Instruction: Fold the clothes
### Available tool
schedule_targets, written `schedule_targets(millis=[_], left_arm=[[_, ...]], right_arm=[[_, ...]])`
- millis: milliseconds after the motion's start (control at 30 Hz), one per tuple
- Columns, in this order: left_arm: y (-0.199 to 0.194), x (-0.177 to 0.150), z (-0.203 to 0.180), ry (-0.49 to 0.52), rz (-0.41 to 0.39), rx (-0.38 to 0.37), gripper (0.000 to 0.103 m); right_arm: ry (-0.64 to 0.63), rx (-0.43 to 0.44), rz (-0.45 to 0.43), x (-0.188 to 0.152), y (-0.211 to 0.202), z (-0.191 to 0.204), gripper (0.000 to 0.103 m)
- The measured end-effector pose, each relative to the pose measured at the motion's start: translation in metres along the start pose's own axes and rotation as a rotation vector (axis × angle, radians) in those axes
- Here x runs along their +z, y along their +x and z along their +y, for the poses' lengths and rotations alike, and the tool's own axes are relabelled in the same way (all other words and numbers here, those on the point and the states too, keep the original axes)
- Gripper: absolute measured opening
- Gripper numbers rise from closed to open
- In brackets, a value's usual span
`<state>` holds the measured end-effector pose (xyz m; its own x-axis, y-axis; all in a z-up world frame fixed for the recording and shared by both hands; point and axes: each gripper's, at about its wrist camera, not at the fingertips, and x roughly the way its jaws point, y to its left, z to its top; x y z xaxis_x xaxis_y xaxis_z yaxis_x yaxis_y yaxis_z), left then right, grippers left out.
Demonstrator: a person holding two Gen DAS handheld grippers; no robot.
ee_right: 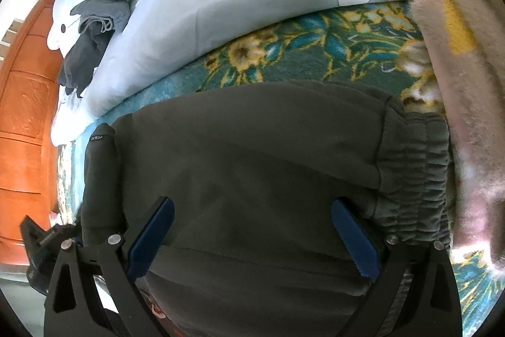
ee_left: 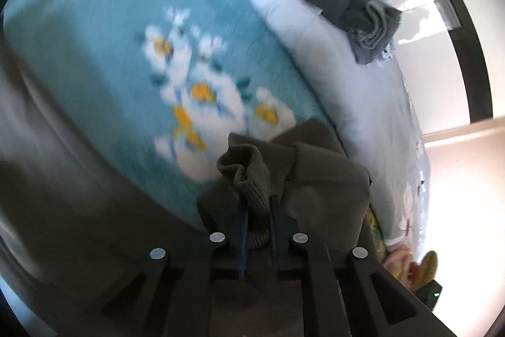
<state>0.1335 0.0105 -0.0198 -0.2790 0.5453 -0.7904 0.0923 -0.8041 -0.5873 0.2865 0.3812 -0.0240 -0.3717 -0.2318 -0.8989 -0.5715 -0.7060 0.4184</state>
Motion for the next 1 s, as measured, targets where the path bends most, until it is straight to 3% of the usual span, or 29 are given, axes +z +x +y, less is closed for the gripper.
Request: schedule_targets(millis=[200,400,567,767,833,933,1000], left_arm=[[-0.049,0.065,0.011,0.141,-0.165,0.076,0.011],[-0.088,0.136,0.071,0.119,-0.311,0.179,0.010],[-0.083,0.166,0.120,0.087,-0.294,0.224,0.010],[-0.045,0.173,0.157,0.034,-0.196,0.255,0.011],[-0.040,0.170,0.169,-0.020,-0.170,0.230,0.014],[-0.048,0.164,0.184,-0.130,-0.164,0.111,0.019],[-0.056,0.158,0.189,-0.185,-0.163,0.061,0.030]], right_arm=[[-0.006,-0.024,0.003,-0.001,-0.001,0.005,0.100],[-0.042,-0.057,0.021,-0.002,0.006,0.020,0.100],[-0.097,-0.088,0.037,-0.004,0.012,0.038,0.100],[-0.119,-0.128,0.041,-0.004,0.014,0.045,0.100],[-0.126,-0.135,0.043,-0.005,0.014,0.046,0.100],[-0.183,-0.134,0.044,-0.003,0.015,0.054,0.100],[-0.256,-0.119,0.034,0.001,0.015,0.072,0.100]])
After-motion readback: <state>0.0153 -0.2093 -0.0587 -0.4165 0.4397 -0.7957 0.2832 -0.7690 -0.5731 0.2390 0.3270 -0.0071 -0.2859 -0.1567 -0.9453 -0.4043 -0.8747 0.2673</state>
